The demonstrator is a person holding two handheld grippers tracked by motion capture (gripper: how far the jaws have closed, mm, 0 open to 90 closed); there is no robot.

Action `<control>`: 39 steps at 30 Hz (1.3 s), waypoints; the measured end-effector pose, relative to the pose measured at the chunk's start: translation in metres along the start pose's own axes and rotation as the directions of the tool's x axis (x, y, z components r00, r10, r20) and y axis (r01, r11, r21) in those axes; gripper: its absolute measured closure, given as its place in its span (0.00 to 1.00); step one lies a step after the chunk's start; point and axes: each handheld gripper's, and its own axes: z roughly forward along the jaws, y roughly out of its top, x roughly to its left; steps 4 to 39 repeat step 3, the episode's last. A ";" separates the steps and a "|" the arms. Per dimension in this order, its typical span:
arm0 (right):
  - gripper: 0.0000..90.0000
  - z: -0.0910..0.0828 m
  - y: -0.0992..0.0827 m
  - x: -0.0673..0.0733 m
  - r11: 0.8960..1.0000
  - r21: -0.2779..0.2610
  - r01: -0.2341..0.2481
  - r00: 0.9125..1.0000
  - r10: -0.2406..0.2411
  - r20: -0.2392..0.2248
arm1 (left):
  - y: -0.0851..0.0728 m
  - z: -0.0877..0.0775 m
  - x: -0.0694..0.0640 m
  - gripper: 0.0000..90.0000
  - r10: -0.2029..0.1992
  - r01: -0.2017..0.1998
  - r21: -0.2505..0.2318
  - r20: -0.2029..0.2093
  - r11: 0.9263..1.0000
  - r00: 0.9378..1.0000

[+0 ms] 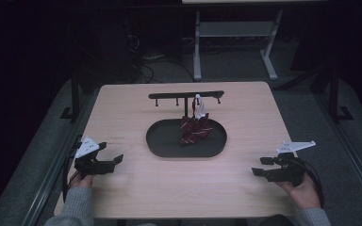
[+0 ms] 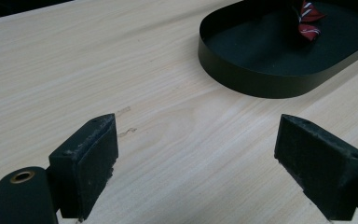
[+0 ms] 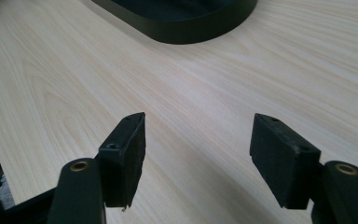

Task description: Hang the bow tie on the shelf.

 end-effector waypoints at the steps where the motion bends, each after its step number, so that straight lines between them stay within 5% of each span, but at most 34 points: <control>1: 0.38 -0.001 -0.002 0.002 1.000 -0.007 -0.008 1.000 0.008 0.005 | 0.000 0.000 0.000 0.14 -0.002 0.002 -0.004 0.000 1.000 1.000; 3: 0.38 -0.003 -0.007 0.004 0.999 -0.037 -0.018 1.000 0.018 0.016 | 0.000 0.001 -0.001 0.14 -0.004 0.004 -0.004 0.001 1.000 1.000; 39: 0.38 -0.003 -0.007 0.004 0.999 -0.037 -0.018 1.000 0.018 0.016 | 0.000 0.001 -0.001 0.14 -0.004 0.004 -0.004 0.001 1.000 1.000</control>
